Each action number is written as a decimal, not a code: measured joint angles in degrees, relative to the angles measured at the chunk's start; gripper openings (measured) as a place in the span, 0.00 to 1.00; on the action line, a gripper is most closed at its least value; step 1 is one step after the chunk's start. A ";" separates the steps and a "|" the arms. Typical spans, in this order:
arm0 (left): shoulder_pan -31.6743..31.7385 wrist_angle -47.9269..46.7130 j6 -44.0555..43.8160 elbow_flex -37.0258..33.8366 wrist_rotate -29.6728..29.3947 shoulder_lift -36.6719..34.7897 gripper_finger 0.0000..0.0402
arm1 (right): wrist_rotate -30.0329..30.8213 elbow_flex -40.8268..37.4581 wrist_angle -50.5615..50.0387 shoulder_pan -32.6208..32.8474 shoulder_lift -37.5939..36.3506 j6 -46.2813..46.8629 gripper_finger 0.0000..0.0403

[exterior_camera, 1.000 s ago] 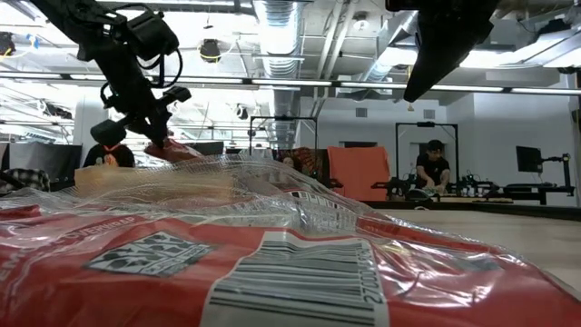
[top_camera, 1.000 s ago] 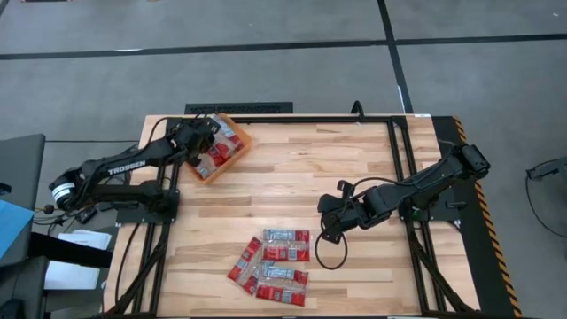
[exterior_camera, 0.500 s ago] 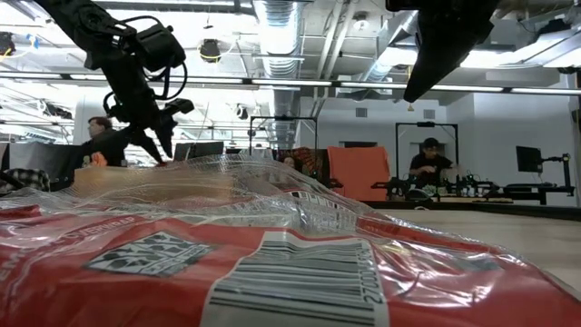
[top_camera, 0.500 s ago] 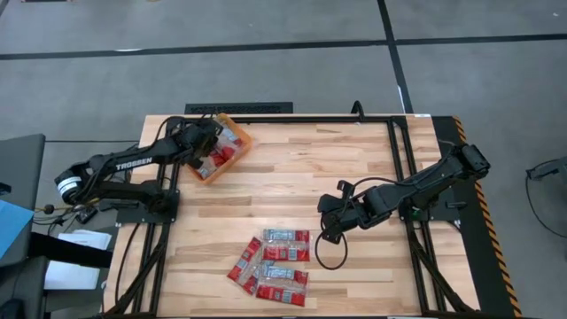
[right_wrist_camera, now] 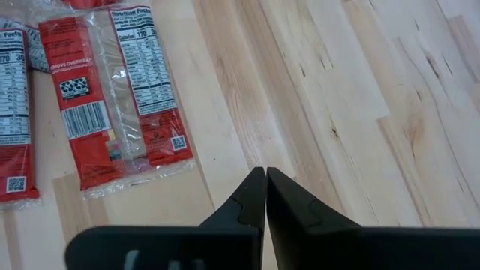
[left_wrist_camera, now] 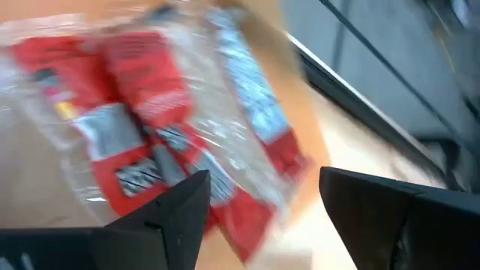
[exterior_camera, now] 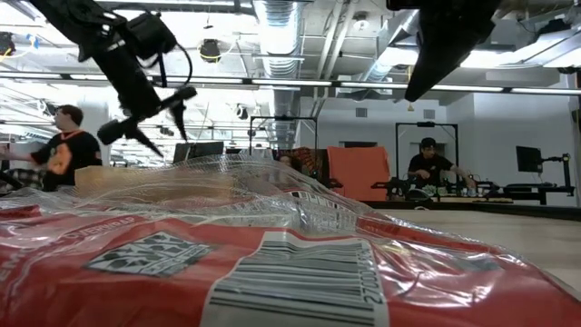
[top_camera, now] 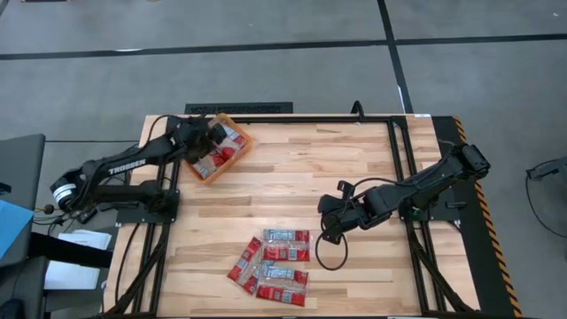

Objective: Sort popcorn bags into baskets
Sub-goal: Put the red popcorn pack into the orange bin

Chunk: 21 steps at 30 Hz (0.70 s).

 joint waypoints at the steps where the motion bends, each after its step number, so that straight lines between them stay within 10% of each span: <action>1: -0.21 -0.02 2.54 0.24 1.47 -1.04 0.59 | -0.06 0.00 0.00 0.00 0.00 0.02 0.09; 9: -3.69 0.57 11.13 0.49 4.71 -3.18 0.55 | -0.36 0.00 0.00 -0.07 0.00 0.00 0.09; 21: -4.84 1.82 15.07 0.47 1.53 8.00 0.11 | -0.35 0.00 0.02 -0.17 0.00 0.87 0.08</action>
